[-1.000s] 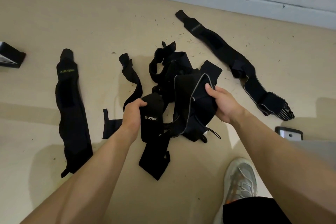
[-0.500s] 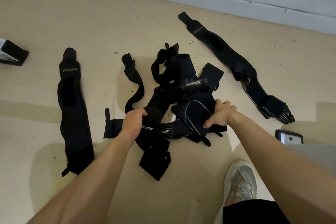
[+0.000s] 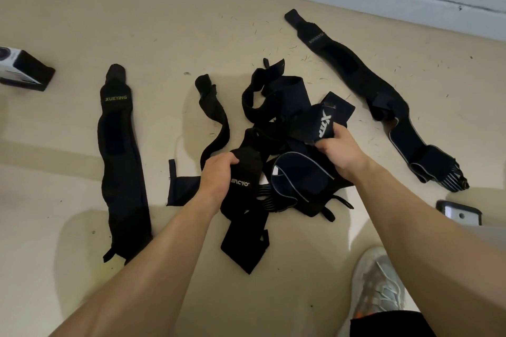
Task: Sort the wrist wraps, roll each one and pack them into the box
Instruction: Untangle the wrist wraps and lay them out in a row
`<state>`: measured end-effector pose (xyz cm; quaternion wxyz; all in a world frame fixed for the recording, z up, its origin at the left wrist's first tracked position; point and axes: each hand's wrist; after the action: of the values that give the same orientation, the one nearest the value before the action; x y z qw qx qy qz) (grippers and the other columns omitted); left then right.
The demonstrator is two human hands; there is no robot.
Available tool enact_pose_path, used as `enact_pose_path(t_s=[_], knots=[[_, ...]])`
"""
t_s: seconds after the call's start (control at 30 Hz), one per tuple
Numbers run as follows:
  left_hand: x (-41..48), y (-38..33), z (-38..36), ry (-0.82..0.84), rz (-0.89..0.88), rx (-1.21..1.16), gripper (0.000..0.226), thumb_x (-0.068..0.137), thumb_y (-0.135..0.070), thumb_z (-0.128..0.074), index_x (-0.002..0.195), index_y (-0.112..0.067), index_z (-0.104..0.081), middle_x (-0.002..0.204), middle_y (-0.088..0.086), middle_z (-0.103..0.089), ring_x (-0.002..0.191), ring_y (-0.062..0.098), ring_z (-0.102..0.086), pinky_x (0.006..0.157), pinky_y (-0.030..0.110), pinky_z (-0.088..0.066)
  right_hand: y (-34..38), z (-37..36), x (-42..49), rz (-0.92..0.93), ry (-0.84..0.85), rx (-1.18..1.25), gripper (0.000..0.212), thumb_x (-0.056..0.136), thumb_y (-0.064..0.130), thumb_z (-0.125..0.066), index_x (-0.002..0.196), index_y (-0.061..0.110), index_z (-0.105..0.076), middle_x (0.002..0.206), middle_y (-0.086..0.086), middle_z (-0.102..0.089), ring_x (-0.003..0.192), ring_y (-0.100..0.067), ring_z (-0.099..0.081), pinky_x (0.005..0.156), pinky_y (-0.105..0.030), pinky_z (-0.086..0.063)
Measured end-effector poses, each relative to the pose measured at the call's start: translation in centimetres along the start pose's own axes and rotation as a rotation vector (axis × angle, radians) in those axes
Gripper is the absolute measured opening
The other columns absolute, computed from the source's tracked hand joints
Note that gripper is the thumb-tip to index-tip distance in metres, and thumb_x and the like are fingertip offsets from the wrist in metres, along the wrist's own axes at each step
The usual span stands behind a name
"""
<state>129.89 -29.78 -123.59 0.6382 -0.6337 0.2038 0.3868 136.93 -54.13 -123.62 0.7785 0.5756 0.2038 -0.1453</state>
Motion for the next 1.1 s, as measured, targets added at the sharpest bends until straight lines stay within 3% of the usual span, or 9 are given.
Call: enact_pose_path(t_s=[0.17,0.33,0.43,0.57,0.63,0.7,0.87,0.97,1.1], knots=[[-0.8,-0.9,-1.3,0.027,-0.004,-0.062,0.022,0.095,-0.021,-0.055,0.107,-0.009,-0.069,0.110,0.015,-0.072,0.105,0.030,-0.069,0.090,0.042,-0.056,-0.3,1.4,-0.8,-0.079,0.035,0.127,0.041,0.084,-0.022,-0.051,0.095,0.014,-0.067,0.095,-0.008,-0.072,0.094,-0.023,-0.067,0.091,-0.041,-0.054],[-1.4,-1.2,-1.4,-0.030,-0.022,-0.105,0.021,0.095,-0.019,-0.054,0.102,-0.010,-0.071,0.107,0.014,-0.075,0.102,0.030,-0.071,0.090,0.043,-0.056,2.2,1.1,-1.1,-0.169,-0.055,0.154,0.022,0.090,-0.004,-0.055,0.091,0.017,-0.060,0.081,-0.004,-0.062,0.063,-0.014,-0.056,0.060,-0.028,-0.053],[-1.6,-0.9,-0.9,-0.059,-0.024,-0.092,0.021,0.095,-0.021,-0.054,0.104,-0.014,-0.071,0.112,0.013,-0.074,0.107,0.030,-0.069,0.099,0.047,-0.056,5.3,0.8,0.2,-0.111,-0.197,0.366,0.024,0.092,-0.007,-0.051,0.091,0.017,-0.053,0.079,-0.007,-0.058,0.061,-0.015,-0.055,0.060,-0.029,-0.055],[-1.3,-0.5,0.0,-0.102,-0.031,-0.056,0.018,0.096,-0.024,-0.053,0.100,-0.019,-0.070,0.115,0.009,-0.072,0.111,0.028,-0.066,0.101,0.047,-0.054,7.7,2.8,2.2,-0.028,-0.363,0.444,0.042,0.096,0.014,-0.065,0.132,0.018,-0.046,0.107,-0.001,-0.063,0.093,-0.014,-0.064,0.086,-0.032,-0.060],[-1.1,-0.4,0.3,-0.131,-0.031,-0.004,0.015,0.098,-0.023,-0.052,0.096,-0.020,-0.067,0.112,0.008,-0.070,0.109,0.027,-0.065,0.096,0.044,-0.054,6.3,2.9,2.7,-0.152,-0.363,0.285,0.065,0.086,0.030,-0.071,0.141,0.013,-0.041,0.107,-0.001,-0.061,0.095,-0.017,-0.063,0.090,-0.038,-0.059],[-0.7,-0.1,0.7,-0.137,-0.025,0.059,0.015,0.100,-0.023,-0.051,0.097,-0.017,-0.065,0.112,0.011,-0.069,0.107,0.029,-0.065,0.098,0.048,-0.054,4.0,1.6,2.1,-0.193,-0.341,0.006,0.063,0.072,0.037,-0.069,0.129,0.014,-0.054,0.102,-0.004,-0.065,0.089,-0.023,-0.063,0.088,-0.043,-0.057],[-0.1,1.1,1.6,-0.137,-0.010,0.182,0.030,0.097,-0.022,-0.053,0.111,0.001,-0.065,0.107,0.017,-0.069,0.104,0.033,-0.065,0.101,0.056,-0.050,-1.6,-2.9,-1.8,-0.035,0.158,-0.625,0.068,0.093,0.041,-0.069,0.152,0.022,-0.042,0.135,-0.006,-0.058,0.126,-0.027,-0.056,0.107,-0.040,-0.045],[-0.1,1.3,2.0,-0.151,0.010,0.197,0.030,0.097,-0.022,-0.053,0.114,0.000,-0.065,0.110,0.019,-0.069,0.106,0.033,-0.065,0.099,0.052,-0.051,-3.2,-3.3,-3.3,0.028,0.151,-1.018,0.040,0.093,0.023,-0.062,0.132,0.033,-0.059,0.123,-0.003,-0.061,0.114,-0.030,-0.060,0.092,-0.039,-0.048],[0.0,1.2,2.2,-0.170,0.001,0.200,0.030,0.098,-0.024,-0.053,0.118,-0.006,-0.066,0.109,0.012,-0.069,0.105,0.029,-0.064,0.099,0.050,-0.053,-2.2,-3.0,-4.9,-0.230,0.254,-1.430,0.034,0.084,0.013,-0.059,0.116,0.023,-0.063,0.126,-0.006,-0.059,0.120,-0.031,-0.053,0.096,-0.041,-0.040]])
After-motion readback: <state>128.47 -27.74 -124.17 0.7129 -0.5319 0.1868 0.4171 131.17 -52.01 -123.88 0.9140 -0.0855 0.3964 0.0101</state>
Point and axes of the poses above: each hand's wrist, its own x-axis towards the middle knuckle, its own z-axis out of the back of the hand, y = z × x
